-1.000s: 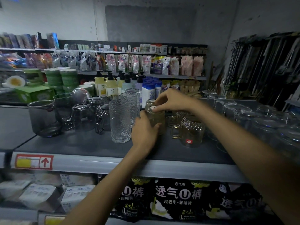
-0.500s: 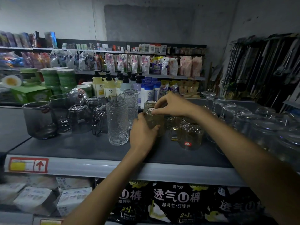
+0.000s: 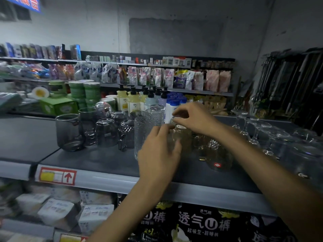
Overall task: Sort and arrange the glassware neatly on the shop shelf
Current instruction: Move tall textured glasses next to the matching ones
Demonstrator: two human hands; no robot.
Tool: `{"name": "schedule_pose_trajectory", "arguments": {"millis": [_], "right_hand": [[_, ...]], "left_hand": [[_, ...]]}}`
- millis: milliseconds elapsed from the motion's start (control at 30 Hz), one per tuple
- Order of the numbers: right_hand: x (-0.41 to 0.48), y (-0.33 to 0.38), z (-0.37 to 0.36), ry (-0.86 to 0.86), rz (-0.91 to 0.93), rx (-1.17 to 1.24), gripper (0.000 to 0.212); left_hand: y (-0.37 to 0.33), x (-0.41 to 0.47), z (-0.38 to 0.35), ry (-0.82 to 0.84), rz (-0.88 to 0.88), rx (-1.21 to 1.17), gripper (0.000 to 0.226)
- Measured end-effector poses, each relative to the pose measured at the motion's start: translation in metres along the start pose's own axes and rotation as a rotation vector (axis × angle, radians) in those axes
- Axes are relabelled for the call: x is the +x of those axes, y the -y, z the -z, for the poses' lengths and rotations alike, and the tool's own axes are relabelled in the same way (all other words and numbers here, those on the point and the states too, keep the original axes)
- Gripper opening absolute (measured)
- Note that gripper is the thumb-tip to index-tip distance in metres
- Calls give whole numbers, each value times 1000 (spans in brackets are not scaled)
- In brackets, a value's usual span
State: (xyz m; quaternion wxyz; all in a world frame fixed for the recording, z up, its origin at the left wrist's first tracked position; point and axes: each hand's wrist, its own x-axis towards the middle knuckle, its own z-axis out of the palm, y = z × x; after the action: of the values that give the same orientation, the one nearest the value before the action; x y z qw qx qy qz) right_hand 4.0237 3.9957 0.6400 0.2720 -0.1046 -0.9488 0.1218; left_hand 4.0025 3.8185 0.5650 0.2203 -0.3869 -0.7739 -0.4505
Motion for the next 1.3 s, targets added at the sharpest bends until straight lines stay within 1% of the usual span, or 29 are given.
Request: {"name": "schedule_pose_trajectory", "arguments": {"millis": [33,67,100,133,200,267,333,400,500,600,700,800,900,967,1033,1133,1233,1300], "right_hand": [[3,9,-3,-8,16,10,26],[7,18,-6,-10,28,20,29],[12,25,-11,1,33,27,34],[17,31,-17,25,32,24,42],[27,38,-27,97,8,-25,60],[33,41,-38,160,-44,-66,66],[34,42,-45,171,-85,-75,59],[34,44,-49,134,-95,-61,44],[35,48,-55,109,-148,-31,28],[37,50,-61,103,-198,-15,23],[37,52,-62,59,-230,61,24],[34,53,-60,-17,-245,146,25],[23,59,-54,-156,-232,190,33],[12,67,-47,-260,-196,252,35],[2,78,-42,-334,-171,345,33],[-14,95,-46,-386,-160,580,28],[-32,109,-63,-426,-157,829,25],[-44,119,-79,-454,-132,932,27]], "left_hand": [[4,-1,12,-114,-36,8,37],[11,0,20,-205,-51,23,40],[20,4,25,-261,-40,44,48],[30,8,27,-272,-6,67,59],[46,16,26,-193,89,101,82],[55,20,21,-92,145,106,97],[61,20,14,-29,154,77,107],[66,20,8,16,184,58,113],[71,18,2,45,218,34,111],[76,17,1,52,240,16,100],[79,17,6,60,268,-19,88],[79,12,19,50,278,-65,85],[84,5,38,18,298,-116,87],[90,1,53,-34,297,-152,88],[98,-2,70,-104,293,-188,86],[114,-2,93,-178,299,-226,85],[132,-1,111,-205,325,-254,83],[145,-1,118,-208,336,-241,84]]}}
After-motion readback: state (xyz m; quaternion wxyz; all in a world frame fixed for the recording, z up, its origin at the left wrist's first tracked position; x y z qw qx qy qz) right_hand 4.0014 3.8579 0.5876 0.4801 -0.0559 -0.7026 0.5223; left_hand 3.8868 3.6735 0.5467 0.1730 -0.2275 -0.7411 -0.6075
